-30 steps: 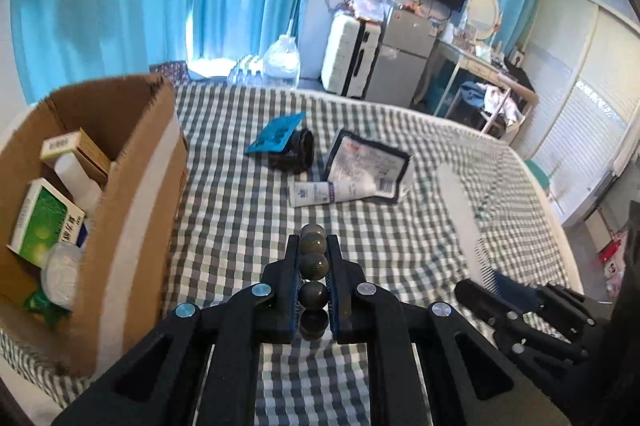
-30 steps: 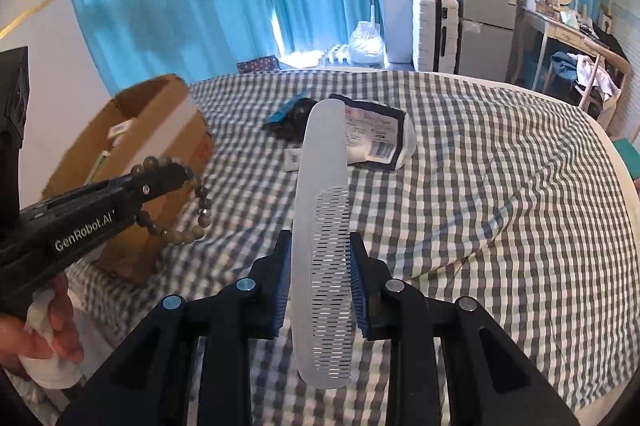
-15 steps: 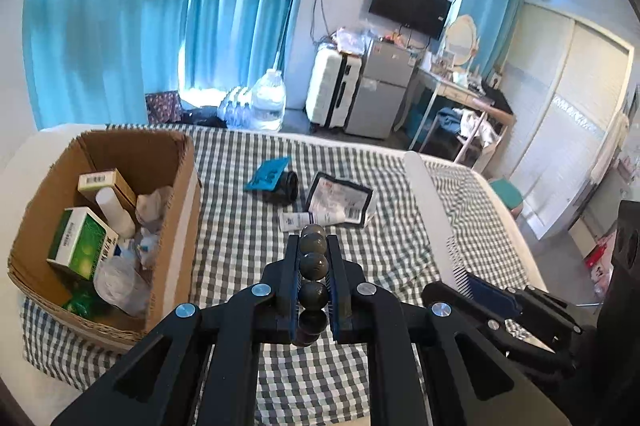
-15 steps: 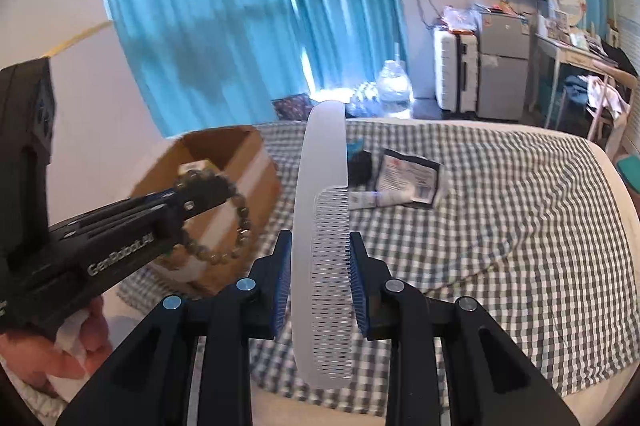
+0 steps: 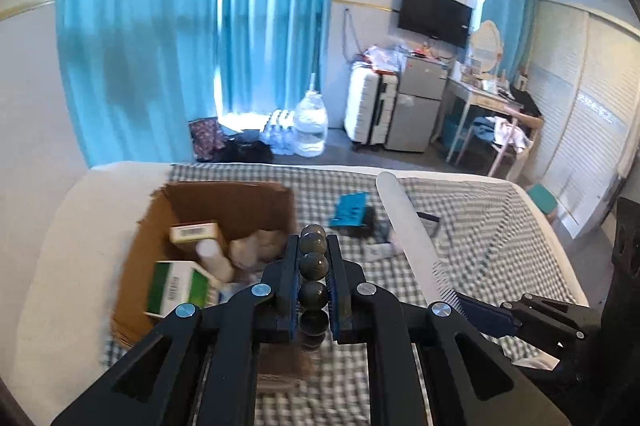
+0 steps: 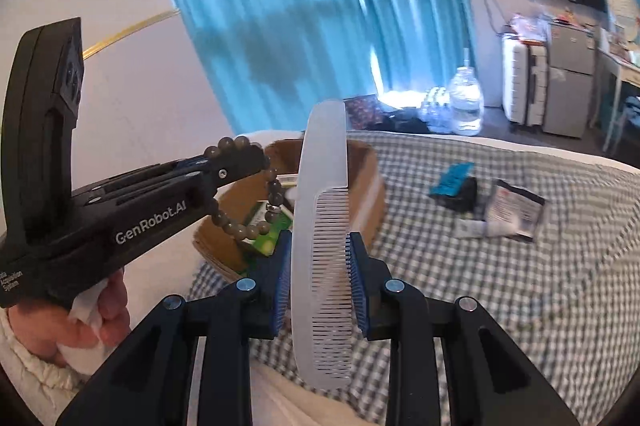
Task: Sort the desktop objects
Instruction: 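Carry the comb and bracelet over the cardboard box and open both grippers, then move both grippers back toward the packet and white tube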
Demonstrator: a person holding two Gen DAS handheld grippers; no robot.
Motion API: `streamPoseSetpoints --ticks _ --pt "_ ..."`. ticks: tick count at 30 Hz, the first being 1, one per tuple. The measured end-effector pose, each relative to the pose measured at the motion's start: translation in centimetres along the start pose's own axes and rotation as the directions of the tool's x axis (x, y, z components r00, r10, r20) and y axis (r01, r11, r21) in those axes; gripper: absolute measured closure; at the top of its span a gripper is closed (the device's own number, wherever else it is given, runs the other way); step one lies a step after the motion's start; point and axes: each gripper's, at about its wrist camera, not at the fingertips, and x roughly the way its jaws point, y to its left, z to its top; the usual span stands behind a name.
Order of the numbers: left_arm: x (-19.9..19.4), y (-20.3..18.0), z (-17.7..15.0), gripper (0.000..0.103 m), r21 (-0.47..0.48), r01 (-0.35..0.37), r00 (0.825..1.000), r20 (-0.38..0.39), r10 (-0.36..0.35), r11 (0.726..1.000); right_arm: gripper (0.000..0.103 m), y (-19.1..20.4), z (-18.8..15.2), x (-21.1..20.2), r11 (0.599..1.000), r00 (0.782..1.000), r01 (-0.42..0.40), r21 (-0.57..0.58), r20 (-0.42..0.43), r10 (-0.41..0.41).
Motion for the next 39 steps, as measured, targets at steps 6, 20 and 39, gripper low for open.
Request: streamPoseSetpoints --ticks 6,20,39 --pt "3.6 5.0 -0.1 0.092 -0.048 -0.045 0.998 -0.051 0.042 0.998 0.077 1.1 0.9 6.3 0.999 0.996 -0.032 0.006 -0.087 0.032" --pt "14.4 11.3 -1.4 0.086 -0.115 -0.066 0.983 -0.18 0.045 0.991 0.032 -4.6 3.1 19.0 0.95 0.977 -0.081 0.302 -0.165 0.136" --pt "9.3 8.8 -4.0 0.007 -0.148 -0.163 0.977 -0.162 0.139 0.976 0.028 -10.3 -0.3 5.8 0.939 0.947 0.321 0.119 -0.059 -0.316"
